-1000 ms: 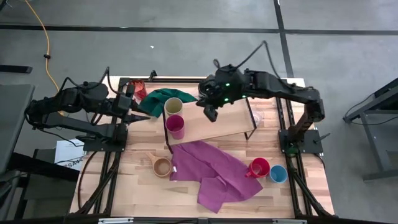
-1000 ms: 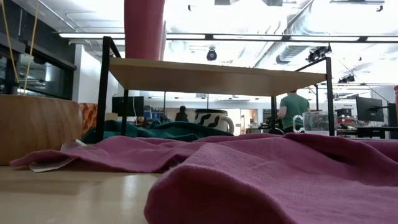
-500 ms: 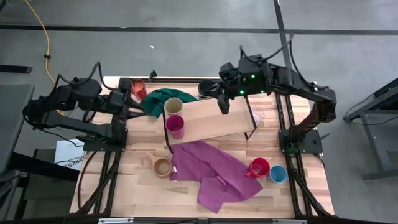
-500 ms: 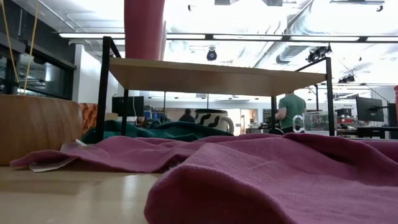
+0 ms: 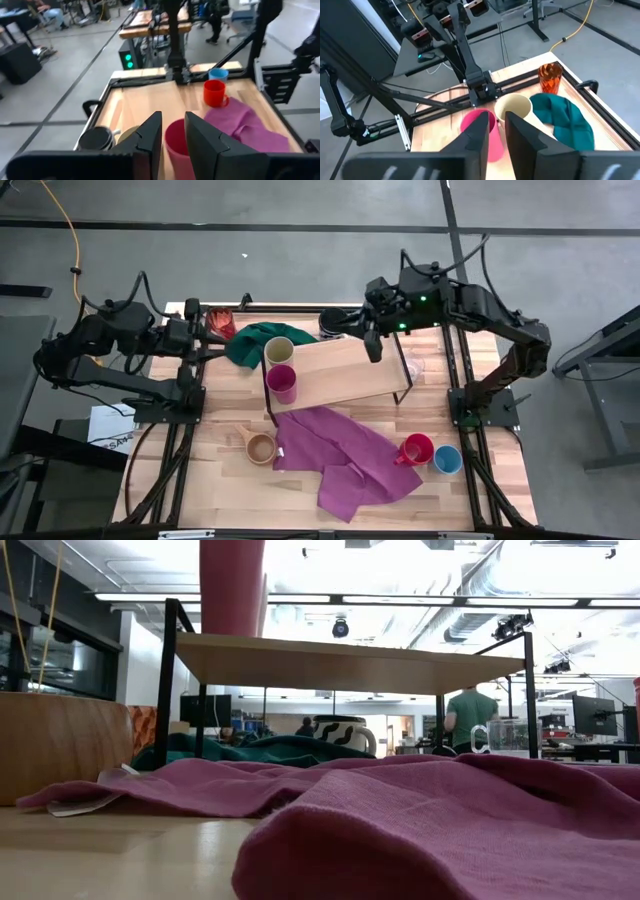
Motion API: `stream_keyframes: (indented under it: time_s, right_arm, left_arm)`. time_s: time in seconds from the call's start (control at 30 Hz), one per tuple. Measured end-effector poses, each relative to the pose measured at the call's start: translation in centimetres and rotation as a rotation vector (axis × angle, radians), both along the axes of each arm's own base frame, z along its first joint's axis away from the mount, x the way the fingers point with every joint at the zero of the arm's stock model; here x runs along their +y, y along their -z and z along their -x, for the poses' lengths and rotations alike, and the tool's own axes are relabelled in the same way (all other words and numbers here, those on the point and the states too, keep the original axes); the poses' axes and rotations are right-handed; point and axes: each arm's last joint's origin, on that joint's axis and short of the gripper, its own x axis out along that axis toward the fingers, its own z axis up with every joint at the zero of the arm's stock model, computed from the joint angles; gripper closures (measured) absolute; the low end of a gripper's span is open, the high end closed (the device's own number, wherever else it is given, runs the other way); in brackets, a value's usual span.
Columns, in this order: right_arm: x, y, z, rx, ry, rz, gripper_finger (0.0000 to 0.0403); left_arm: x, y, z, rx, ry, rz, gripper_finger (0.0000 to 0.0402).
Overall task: Stack small to large cups/mugs on shelf
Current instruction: Put the red cup on the shelf
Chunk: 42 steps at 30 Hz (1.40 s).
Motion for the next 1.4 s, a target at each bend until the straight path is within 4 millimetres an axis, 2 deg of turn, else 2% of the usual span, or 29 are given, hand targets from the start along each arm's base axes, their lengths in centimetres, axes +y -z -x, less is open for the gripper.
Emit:
stream_keyframes:
  time_s: [0.13,0.43,0.7,0.87,1.07,1.4]
  right_arm:
    - [0.1,-0.8,1.6,-0.012,0.016,0.015,0.0327]
    - [0.3,-1.4,5.7,0.057,0.076,0.052,0.0324]
    - [0.2,-1.0,6.6,0.129,0.135,0.111,0.0324]
    - [-0.5,-0.3,5.7,0.192,0.25,0.183,0.0324]
    - [-2.2,1.2,3.4,0.263,0.263,0.177,0.0324]
    - [-8.2,3.9,-0.6,0.308,0.391,0.146,0.0324]
  left_arm:
    - [0.1,0.3,0.1,0.028,-0.056,0.001,0.0328]
    - [0.5,0.9,0.0,0.077,-0.218,0.051,0.0328]
    - [1.0,1.8,-1.0,0.159,-0.358,0.071,0.0328]
    - [1.4,2.7,-2.1,0.236,-0.481,0.058,0.0328]
    - [1.6,3.2,-3.0,0.288,-0.527,0.032,0.0328]
    - [1.8,2.6,-1.7,0.231,-0.639,-0.024,0.0328]
